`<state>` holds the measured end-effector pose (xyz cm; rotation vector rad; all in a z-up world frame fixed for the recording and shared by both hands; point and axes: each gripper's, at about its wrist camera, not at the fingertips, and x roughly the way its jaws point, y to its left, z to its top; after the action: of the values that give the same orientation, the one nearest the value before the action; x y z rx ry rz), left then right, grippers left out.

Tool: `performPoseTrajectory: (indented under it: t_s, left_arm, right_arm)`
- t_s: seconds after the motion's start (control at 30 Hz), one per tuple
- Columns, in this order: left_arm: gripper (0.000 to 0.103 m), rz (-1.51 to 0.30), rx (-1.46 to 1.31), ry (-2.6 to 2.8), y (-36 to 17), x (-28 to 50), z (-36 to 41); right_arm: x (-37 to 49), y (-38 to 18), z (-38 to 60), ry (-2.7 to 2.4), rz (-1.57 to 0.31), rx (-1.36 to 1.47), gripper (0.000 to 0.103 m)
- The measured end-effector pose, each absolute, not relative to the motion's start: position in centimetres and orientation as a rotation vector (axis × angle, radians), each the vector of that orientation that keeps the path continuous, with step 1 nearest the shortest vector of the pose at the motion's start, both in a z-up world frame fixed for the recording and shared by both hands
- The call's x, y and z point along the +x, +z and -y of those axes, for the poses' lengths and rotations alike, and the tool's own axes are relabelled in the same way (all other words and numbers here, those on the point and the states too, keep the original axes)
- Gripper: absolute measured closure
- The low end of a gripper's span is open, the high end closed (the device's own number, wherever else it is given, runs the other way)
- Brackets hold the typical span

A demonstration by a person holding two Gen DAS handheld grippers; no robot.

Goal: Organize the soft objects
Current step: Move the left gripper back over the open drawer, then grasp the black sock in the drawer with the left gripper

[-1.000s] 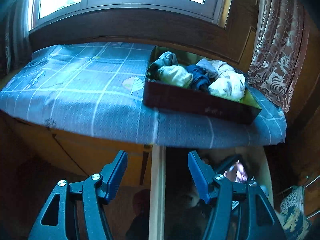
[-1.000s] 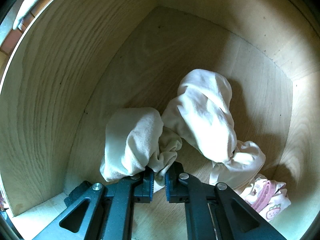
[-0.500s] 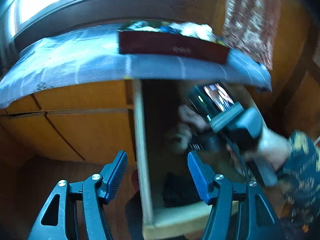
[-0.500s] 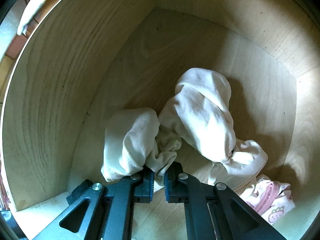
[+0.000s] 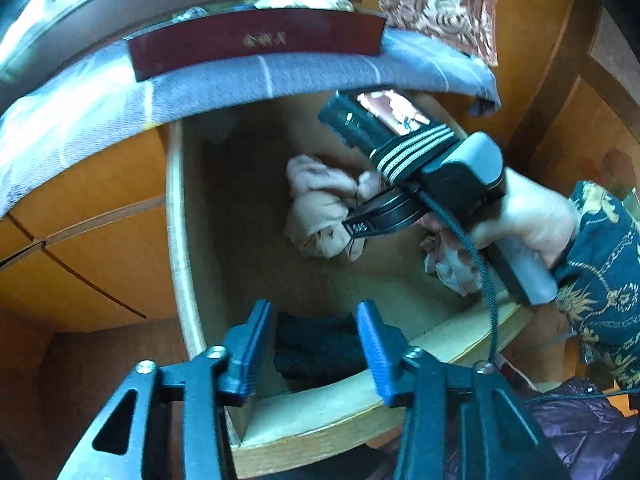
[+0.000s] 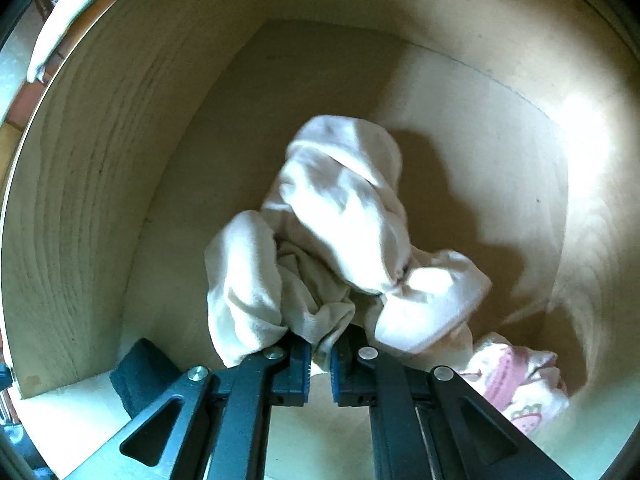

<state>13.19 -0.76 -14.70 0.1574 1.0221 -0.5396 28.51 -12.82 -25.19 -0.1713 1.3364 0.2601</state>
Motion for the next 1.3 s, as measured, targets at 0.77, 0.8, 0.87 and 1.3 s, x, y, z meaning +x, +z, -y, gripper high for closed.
performPoseTrajectory:
  t_s: [0.77,0.8,0.87,1.3]
  left_arm:
    - [0.032,-1.504,0.532,-0.707,-22.0,19.0,7.3]
    - [0.031,-1.524,0.537,-0.694,-22.5,19.1,7.3]
    - [0.027,-1.571,0.556,-0.681,-23.5,19.4,7.4]
    - [0.030,-1.649,0.556,-0.594,-26.8,19.9,8.2]
  right_arm:
    - [27.6,-24.9,16.3,0.253,-1.329,-0.154,0.096]
    - [27.6,-25.0,16.3,0.254,-1.329,-0.150,0.096]
    - [27.6,-25.1,16.4,0.259,-1.328,-0.145,0.096]
    - [27.6,-24.9,17.6,0.292,-1.320,-0.124,0.096]
